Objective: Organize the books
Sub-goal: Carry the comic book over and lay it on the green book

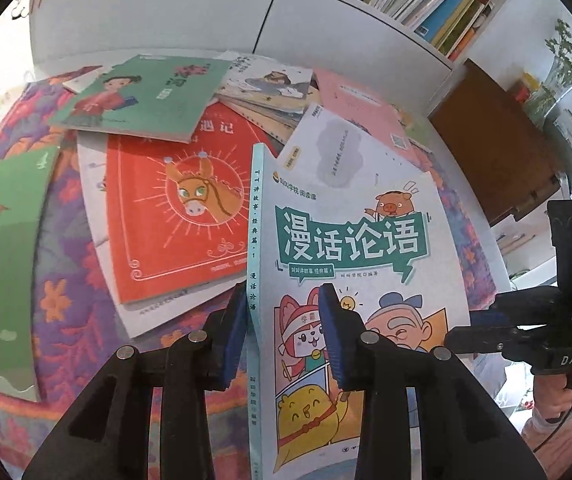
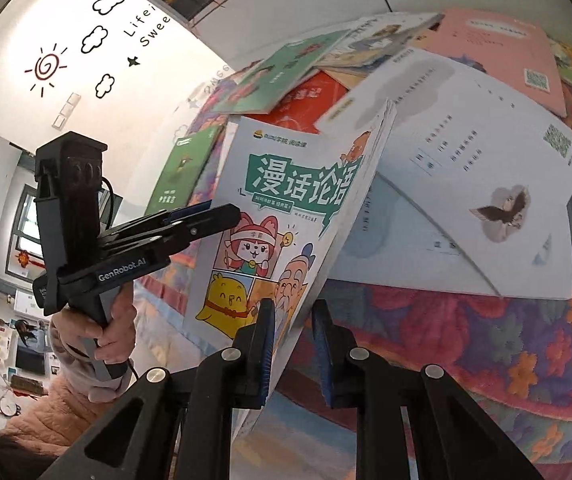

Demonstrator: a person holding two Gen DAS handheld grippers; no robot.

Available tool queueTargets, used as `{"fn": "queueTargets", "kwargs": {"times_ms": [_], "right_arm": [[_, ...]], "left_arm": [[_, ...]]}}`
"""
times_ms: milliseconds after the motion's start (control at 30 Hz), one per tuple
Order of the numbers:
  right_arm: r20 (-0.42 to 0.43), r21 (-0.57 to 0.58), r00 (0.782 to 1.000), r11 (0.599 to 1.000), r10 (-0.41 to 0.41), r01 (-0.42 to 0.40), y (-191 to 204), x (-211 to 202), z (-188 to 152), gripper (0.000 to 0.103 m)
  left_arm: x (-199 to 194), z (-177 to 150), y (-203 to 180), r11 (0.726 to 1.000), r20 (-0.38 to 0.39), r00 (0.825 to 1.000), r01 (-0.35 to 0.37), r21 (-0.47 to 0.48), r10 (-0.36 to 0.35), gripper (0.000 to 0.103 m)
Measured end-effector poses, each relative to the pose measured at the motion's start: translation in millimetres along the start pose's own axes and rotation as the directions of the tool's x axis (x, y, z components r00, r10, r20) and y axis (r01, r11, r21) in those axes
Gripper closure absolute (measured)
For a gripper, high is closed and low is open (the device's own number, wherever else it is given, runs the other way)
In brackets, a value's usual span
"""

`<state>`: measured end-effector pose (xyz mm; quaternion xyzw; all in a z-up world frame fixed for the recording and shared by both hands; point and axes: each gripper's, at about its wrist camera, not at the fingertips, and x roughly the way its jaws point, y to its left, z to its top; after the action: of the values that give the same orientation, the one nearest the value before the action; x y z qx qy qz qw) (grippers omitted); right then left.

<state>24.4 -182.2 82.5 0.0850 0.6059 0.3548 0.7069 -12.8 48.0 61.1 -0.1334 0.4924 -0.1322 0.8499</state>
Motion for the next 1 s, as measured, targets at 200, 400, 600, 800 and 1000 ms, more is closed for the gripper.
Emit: {"fn": "queueTargets", "kwargs": {"times_ms": [200,400,600,800,1000], "right_arm": [[0.027,-0.040,1.000,0.999,-0.008,0.009,31,-6,4,0.083],[0.033,-0.081,0.999,0.996,-0.020,0.023,55,-6,6,0.083],[0.036,-0.110,0.999,0.994,-0.011,0.015,77,4,11,0.083],[0.031,-0.132,0.999,0.991,0.017,-0.013,99,16,21,0.083],[0.043,-0.170,0.999,0.985,0.027,-0.019,116,21,27,0.083]], "left_arm": [[-15,0,9,1.000,0.028,1.000,-0.001,-0.012,0.002,0.072],[-30,-2,23,1.000,0.041,0.999,0.007,-0.024,-0.006,0.072],[-51,0,42,1.000,0.069,0.998,-0.011,-0.029,0.013,0.072],[-71,6,62,0.999,0.097,0.994,-0.039,-0.037,0.043,0.072],[-87,16,79,0.998,0.118,0.991,-0.058,-0.035,0.062,0.072]]}}
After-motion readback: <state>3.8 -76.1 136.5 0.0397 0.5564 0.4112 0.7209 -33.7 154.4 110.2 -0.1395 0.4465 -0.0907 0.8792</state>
